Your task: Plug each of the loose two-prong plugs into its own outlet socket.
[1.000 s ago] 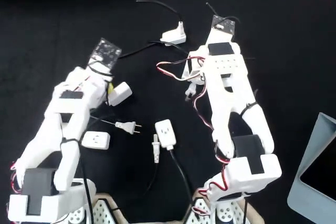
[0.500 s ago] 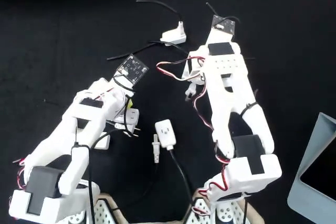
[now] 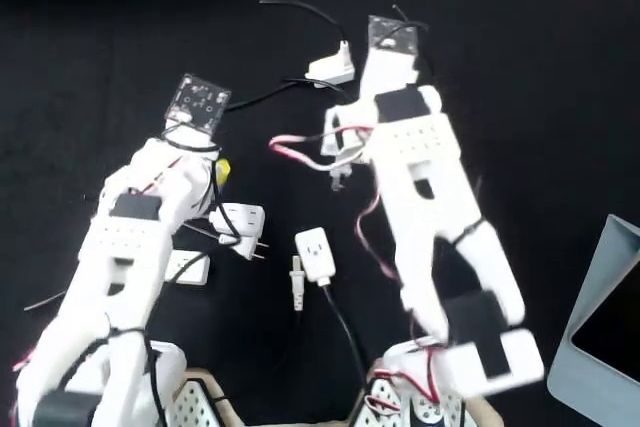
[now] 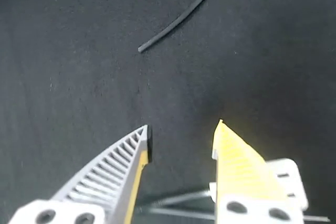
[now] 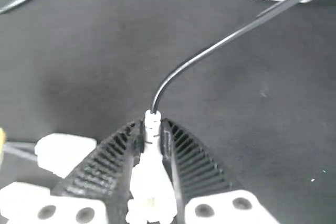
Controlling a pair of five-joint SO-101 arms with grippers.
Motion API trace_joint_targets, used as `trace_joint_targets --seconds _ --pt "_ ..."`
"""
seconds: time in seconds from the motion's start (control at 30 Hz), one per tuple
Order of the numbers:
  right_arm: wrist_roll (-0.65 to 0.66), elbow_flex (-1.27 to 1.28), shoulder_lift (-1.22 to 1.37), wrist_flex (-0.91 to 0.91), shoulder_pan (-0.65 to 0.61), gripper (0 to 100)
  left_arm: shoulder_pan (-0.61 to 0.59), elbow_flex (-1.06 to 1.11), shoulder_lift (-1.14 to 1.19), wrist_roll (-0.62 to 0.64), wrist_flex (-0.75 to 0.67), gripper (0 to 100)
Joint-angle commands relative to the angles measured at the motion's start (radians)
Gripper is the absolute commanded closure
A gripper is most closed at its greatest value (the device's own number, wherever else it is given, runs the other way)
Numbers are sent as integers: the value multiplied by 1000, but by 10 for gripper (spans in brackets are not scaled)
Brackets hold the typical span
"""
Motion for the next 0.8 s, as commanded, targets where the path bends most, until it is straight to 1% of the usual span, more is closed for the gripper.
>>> trace_joint_targets --seconds 0.0,0.13,0.27,0.37,0.53,0.63,0.77 --pt "11 33 -120 -14 -58 987 1 13 -130 63 60 796" --pt "26 147 -180 -130 -97 986 -27 81 -249 109 68 796" --pt "210 289 -183 -327 -107 986 -87 177 -365 158 63 796" --pt "313 355 -191 -411 -118 987 -116 246 -439 163 60 796" --pt "373 361 -191 -413 -207 987 -143 262 -483 164 58 796" --pt "385 340 -193 -356 -272 987 -160 271 -483 167 25 796" --pt "399 277 -193 -258 -333 987 -189 275 -483 242 -9 796"
